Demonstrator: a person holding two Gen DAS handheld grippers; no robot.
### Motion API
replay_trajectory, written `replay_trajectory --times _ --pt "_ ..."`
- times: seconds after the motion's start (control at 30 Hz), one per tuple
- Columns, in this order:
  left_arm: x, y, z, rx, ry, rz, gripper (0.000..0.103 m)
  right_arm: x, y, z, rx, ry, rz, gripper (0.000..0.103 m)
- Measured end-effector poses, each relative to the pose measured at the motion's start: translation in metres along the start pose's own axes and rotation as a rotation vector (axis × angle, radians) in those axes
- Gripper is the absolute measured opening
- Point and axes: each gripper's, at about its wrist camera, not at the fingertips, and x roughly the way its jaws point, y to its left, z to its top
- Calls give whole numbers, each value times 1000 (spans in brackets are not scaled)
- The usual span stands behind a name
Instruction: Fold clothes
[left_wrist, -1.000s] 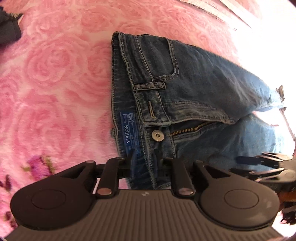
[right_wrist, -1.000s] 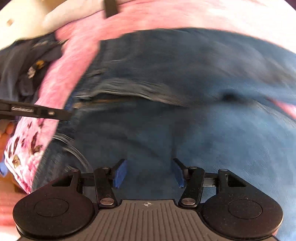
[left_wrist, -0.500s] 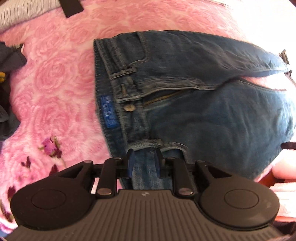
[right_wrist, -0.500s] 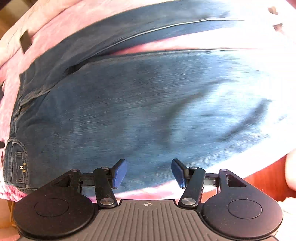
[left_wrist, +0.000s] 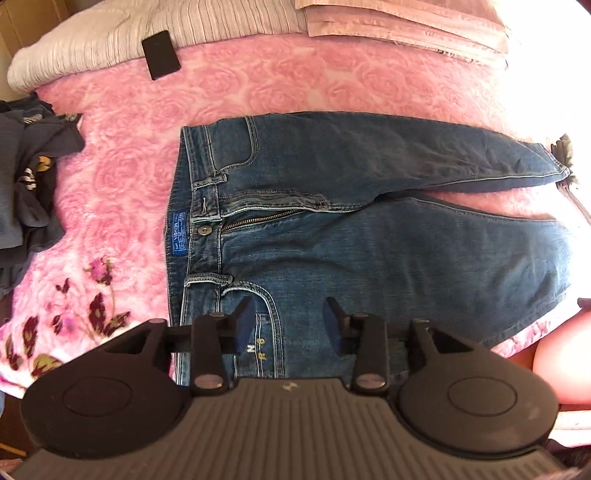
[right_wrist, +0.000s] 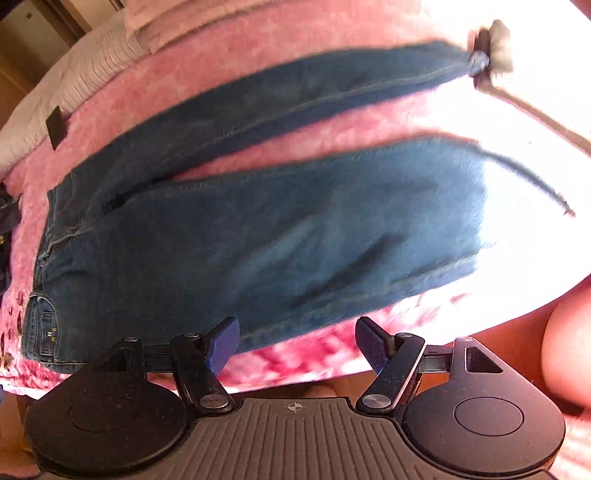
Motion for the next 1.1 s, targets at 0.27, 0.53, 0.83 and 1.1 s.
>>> replay_trajectory --times 0.27,0.53,0.83,1.1 --pt "-13 -1 -17 177 33 70 42 -44 3 8 -99 -97 -98 73" --pt "-23 51 -56 319 58 74 53 -51 58 -34 -102 -89 -167 76" --pt "-28 69 -87 475 66 33 57 -57 136 -86 -135 -63 -178 78" --pt "-28 60 -85 469 41 7 58 -54 154 -94 -177 -41 -176 79"
